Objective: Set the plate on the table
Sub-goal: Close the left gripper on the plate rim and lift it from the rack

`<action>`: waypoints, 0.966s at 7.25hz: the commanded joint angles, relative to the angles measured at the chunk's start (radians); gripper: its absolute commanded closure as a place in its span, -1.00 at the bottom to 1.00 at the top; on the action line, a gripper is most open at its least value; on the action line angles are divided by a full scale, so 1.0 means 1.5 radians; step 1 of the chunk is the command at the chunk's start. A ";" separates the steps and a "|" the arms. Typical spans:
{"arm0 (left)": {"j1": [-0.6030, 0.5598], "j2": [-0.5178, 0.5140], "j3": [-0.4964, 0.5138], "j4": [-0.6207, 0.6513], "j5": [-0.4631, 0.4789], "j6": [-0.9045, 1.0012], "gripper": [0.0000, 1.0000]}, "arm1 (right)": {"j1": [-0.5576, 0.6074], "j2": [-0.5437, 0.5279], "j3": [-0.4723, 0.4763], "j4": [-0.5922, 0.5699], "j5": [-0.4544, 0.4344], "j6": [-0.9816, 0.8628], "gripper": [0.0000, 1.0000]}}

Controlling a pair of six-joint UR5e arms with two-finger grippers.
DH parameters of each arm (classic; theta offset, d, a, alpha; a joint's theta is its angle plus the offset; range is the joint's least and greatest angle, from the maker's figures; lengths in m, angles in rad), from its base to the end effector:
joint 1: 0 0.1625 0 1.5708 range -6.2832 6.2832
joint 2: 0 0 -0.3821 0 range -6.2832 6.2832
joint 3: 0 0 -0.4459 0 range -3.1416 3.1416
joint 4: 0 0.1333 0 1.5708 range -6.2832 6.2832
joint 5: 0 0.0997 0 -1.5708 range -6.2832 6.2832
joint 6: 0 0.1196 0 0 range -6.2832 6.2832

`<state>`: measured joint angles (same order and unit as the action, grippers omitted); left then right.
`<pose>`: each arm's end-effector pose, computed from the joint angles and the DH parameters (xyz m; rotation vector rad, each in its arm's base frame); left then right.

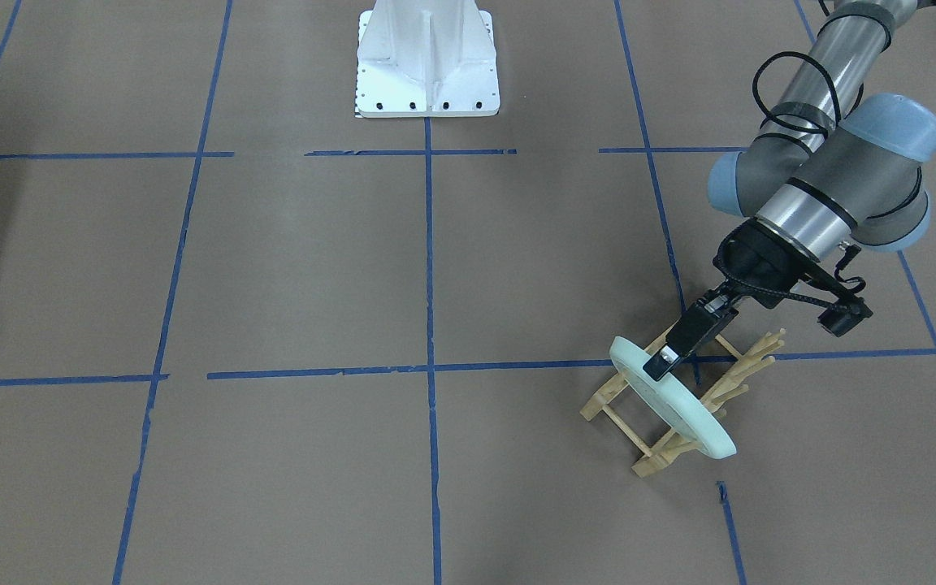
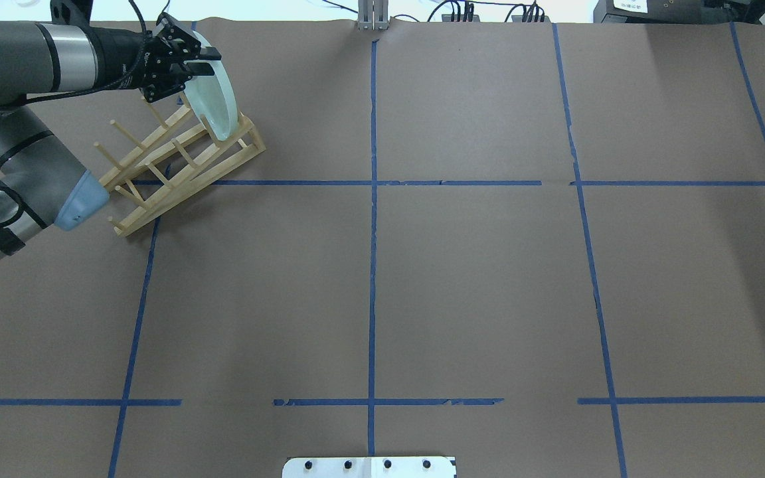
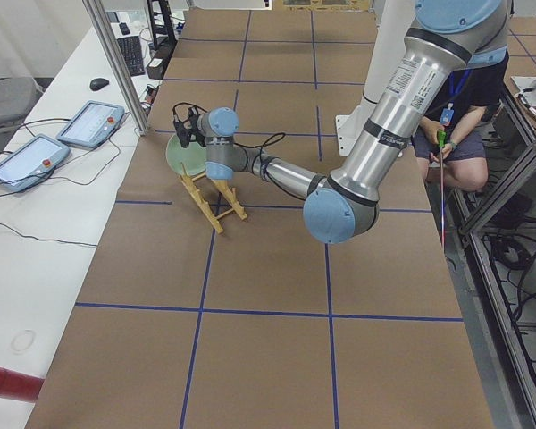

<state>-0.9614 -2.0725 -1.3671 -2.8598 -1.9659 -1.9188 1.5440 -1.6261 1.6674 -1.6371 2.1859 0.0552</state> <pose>0.3398 -0.6393 0.2651 0.1827 1.6207 -0.7047 0.0503 -0.5232 0.6257 -0.0494 -0.6136 0.0352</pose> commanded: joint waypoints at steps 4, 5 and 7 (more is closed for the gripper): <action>-0.005 0.001 -0.009 -0.003 0.000 0.000 1.00 | -0.001 0.000 0.000 0.000 0.000 0.000 -1.00; -0.007 0.001 -0.010 -0.009 -0.001 0.001 1.00 | -0.001 0.000 0.000 0.000 0.000 0.000 -1.00; -0.013 0.002 -0.013 -0.029 -0.002 0.000 1.00 | -0.001 0.000 0.000 0.000 0.000 0.000 -1.00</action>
<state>-0.9760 -2.0704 -1.3841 -2.8838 -1.9689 -1.9180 1.5432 -1.6260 1.6674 -1.6368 2.1859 0.0552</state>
